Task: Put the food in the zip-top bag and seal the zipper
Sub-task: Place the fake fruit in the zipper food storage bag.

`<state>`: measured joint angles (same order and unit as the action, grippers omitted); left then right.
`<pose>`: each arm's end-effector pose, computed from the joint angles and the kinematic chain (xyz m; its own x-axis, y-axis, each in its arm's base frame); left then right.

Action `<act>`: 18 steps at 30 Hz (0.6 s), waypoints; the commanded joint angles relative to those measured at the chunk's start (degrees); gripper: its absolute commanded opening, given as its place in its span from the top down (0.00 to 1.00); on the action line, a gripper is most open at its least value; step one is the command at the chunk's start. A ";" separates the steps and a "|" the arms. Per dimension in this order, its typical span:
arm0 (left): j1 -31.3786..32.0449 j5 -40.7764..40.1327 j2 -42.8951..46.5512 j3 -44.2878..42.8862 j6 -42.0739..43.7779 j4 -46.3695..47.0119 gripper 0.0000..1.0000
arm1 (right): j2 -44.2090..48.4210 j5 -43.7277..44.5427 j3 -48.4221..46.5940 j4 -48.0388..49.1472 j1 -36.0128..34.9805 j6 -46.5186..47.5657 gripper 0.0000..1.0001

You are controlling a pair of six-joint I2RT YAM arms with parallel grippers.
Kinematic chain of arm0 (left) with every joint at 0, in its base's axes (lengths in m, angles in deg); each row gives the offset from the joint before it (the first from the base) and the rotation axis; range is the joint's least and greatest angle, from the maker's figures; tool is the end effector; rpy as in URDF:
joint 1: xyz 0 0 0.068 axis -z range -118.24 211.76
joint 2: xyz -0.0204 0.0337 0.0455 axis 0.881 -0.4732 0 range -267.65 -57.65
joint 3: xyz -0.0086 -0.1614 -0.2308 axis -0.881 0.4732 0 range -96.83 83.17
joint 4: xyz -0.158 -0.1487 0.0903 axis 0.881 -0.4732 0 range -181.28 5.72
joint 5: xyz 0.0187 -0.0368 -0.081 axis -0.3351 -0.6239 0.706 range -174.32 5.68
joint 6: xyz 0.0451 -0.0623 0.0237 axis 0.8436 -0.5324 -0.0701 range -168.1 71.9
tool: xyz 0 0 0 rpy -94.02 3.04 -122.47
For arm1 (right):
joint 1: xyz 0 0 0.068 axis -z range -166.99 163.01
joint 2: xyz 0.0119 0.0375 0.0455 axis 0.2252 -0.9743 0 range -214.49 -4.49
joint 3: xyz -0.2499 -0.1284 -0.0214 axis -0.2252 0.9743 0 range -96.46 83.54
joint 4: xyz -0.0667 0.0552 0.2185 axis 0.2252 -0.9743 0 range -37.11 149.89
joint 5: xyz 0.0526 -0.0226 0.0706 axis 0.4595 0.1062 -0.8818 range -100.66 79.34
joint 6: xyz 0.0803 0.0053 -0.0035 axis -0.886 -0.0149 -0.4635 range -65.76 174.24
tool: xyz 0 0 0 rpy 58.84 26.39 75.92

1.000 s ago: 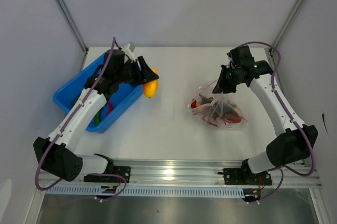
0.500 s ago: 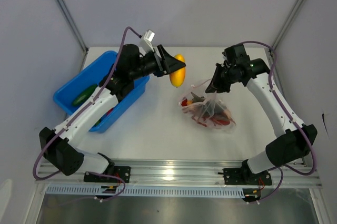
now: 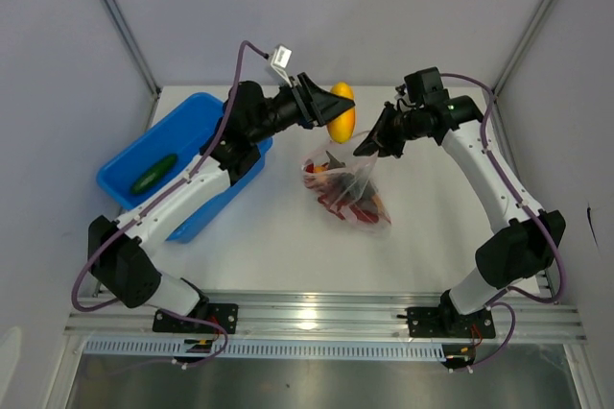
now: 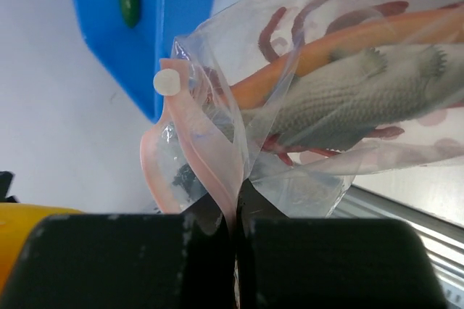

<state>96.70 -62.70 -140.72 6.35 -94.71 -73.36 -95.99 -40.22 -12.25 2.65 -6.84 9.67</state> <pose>0.2699 -0.2198 0.4321 -0.5599 -0.4329 -0.7064 0.6210 0.3451 -0.7037 0.2890 0.1408 0.3553 -0.9383 0.3102 -0.1529 0.1172 0.7011 0.7033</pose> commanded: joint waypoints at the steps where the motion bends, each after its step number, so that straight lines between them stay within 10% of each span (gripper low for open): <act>1: 1.45 0.08 -1.13 0.79 -0.76 6.83 1.00 | 0.62 -6.21 -3.00 3.44 0.35 -5.68 1.00; 18: 3.82 1.66 -0.34 15.47 -0.41 15.45 0.90 | 5.02 -9.72 3.59 15.31 3.16 -19.31 1.00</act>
<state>99.69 -62.56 -142.62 20.60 -94.71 -62.41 -95.01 -45.19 -8.29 11.77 -3.78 -4.82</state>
